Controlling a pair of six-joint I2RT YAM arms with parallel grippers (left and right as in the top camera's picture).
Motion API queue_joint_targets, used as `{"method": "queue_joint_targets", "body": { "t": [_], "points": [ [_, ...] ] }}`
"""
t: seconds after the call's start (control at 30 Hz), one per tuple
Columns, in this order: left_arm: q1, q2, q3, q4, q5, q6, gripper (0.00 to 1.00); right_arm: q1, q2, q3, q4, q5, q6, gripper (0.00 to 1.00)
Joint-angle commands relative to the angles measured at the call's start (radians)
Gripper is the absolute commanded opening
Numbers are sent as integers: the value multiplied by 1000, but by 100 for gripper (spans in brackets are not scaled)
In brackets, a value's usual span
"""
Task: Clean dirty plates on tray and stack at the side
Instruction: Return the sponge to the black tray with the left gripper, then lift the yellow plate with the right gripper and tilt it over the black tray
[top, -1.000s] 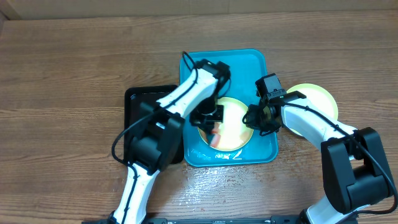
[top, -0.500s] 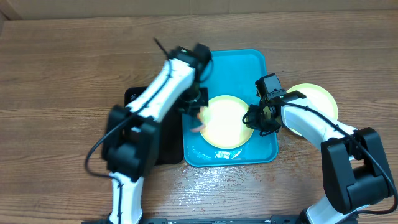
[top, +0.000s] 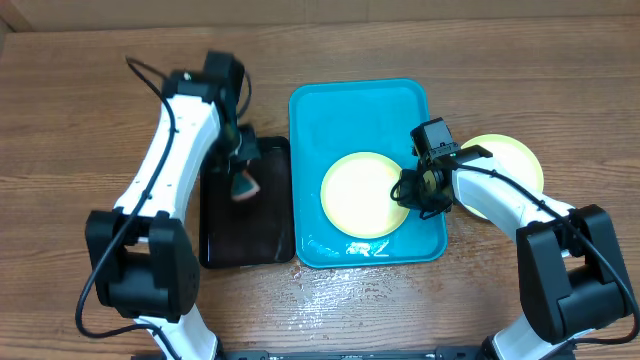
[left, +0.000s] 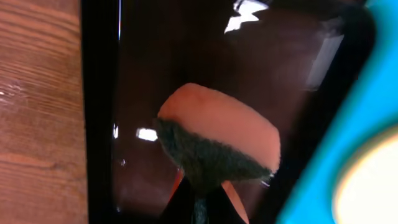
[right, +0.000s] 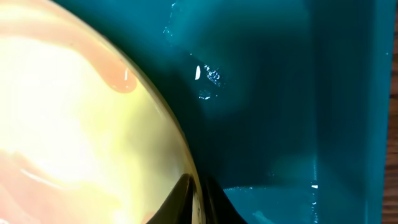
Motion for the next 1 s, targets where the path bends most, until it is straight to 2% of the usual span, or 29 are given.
{"method": "queue_joint_targets", "body": {
  "t": [0.0,0.17,0.2,0.27,0.33,0.57,0.7,0.8,0.87,0.93,0.97],
  "points": [
    [0,4,-186,115,-41,30,4,-21,14,-6,-11,67,-44,8],
    [0,4,-282,206,-3,31,5,-21,14,-6,-19,67,-60,8],
    [0,3,-277,205,10,31,12,-21,14,-5,-20,68,-64,7],
    [2,3,-251,183,32,31,32,-21,12,0,-32,68,-68,5],
    [7,3,-213,150,51,38,43,-20,2,23,-69,69,-88,4],
    [61,3,41,-39,89,42,69,58,-109,214,-269,201,-176,4],
    [110,3,211,-122,174,43,72,154,-136,327,-331,294,-202,4],
    [150,3,329,-154,252,61,77,235,-136,383,-337,356,-243,4],
    [176,3,402,-172,263,60,84,301,-136,409,-322,410,-251,4],
    [201,3,465,-183,268,60,100,368,-136,420,-286,450,-255,4],
    [212,3,492,-188,270,60,100,398,-136,421,-263,462,-254,4]
  ]
}}
